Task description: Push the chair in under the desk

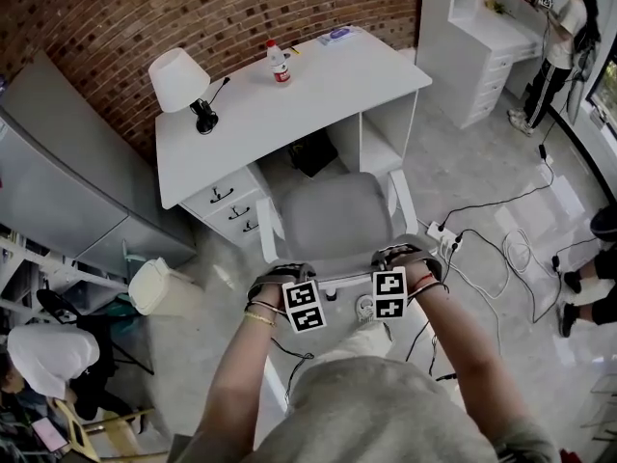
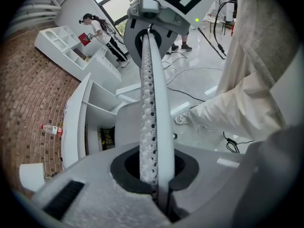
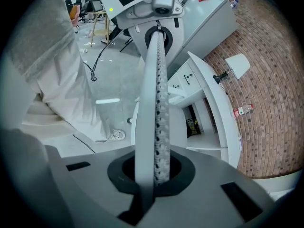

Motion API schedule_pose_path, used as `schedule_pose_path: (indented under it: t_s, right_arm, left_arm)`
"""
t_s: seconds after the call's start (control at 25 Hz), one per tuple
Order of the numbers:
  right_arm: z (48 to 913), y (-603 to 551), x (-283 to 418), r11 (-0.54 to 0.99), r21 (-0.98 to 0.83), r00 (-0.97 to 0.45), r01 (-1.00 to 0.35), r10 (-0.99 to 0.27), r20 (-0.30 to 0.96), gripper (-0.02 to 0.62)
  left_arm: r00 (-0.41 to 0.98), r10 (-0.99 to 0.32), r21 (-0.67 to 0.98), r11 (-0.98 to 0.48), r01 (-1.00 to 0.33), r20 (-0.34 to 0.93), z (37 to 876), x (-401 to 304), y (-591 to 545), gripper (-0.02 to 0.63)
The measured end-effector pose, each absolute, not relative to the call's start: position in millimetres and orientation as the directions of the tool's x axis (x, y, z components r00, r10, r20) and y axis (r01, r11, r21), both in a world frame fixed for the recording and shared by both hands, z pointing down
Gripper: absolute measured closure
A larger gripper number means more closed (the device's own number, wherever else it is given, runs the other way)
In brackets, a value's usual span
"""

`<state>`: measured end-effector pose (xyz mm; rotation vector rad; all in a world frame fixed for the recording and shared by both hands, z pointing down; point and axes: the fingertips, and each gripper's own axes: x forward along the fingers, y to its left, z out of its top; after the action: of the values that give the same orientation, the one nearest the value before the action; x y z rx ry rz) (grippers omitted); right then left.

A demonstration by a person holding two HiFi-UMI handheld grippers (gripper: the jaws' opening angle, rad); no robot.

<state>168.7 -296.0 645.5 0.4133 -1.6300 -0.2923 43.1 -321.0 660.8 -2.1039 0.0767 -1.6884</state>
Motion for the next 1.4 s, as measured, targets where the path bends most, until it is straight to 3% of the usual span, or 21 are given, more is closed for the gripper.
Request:
schedule_pose_path:
  t_s: [1.4]
  right_arm:
    - [646,-375,196,0.908,0.419,-0.115,-0.003,-0.416,0.902,0.586]
  left_arm:
    - [0.198,-0.334,-0.363,-0.923,0.132,0.922,662,66,-389,0.592]
